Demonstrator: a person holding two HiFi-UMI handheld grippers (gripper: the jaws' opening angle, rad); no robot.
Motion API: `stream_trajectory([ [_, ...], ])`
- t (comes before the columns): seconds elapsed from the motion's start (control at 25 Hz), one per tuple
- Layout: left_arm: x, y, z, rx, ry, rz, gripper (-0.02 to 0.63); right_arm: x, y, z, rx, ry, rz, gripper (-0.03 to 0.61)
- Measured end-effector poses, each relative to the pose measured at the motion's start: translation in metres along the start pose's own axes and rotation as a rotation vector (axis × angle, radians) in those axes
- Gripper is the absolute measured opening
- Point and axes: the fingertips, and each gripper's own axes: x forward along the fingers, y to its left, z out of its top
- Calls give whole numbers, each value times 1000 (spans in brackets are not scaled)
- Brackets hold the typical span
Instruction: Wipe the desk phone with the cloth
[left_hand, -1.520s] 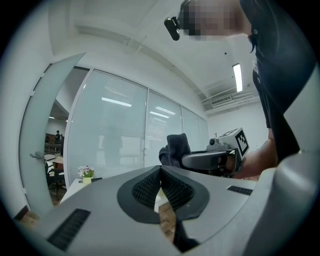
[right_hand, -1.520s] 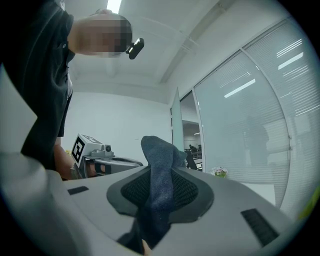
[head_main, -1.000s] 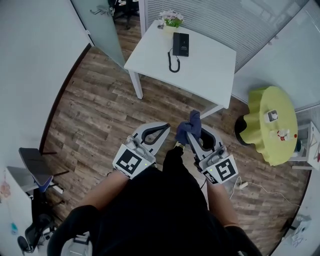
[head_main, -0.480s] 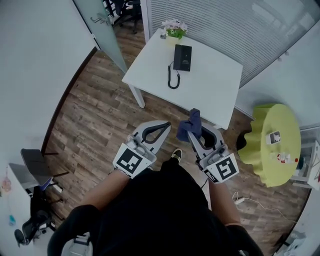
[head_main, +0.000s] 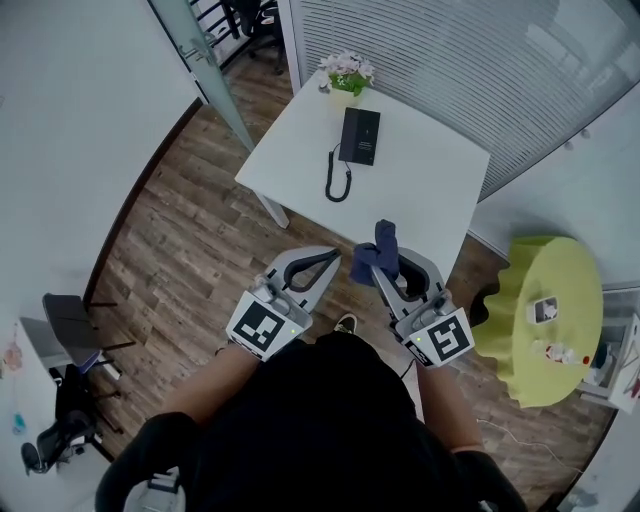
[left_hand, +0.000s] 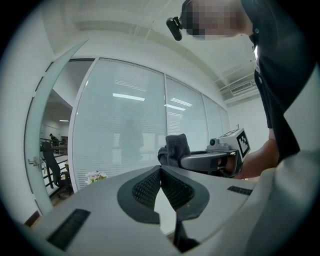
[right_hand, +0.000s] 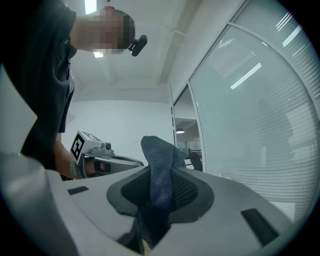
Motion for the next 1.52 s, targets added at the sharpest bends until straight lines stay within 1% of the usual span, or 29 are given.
stream_trajectory([
  [0.24,22,12,-4,-3,21,43,11,5,-27,0,39,-14,43,117],
  [0.36,31,19,-6,3,29,49,11,9,-41,-1,39,-9,41,117],
  [0.44,36,29,-9,11,36,58,11,16,-51,-5,58,-8,36,117],
  [0.56,43,52,-17,-17,41,60,11,33,-65,-12,66,7,21,117],
  [0.72,61,84,-21,-15,39,29,11,60,-85,-16,54,26,-10,117],
  [0.92,87,133,-15,4,38,-26,11,100,-119,-20,39,62,-60,117],
  [1.12,101,179,-14,8,46,-84,11,141,-144,-29,22,107,-127,117],
  [1.36,112,221,-31,3,62,-152,11,183,-155,-52,-51,224,-202,117],
  [1.52,117,245,-45,-19,72,-163,11,201,-159,-69,-112,296,-205,117],
])
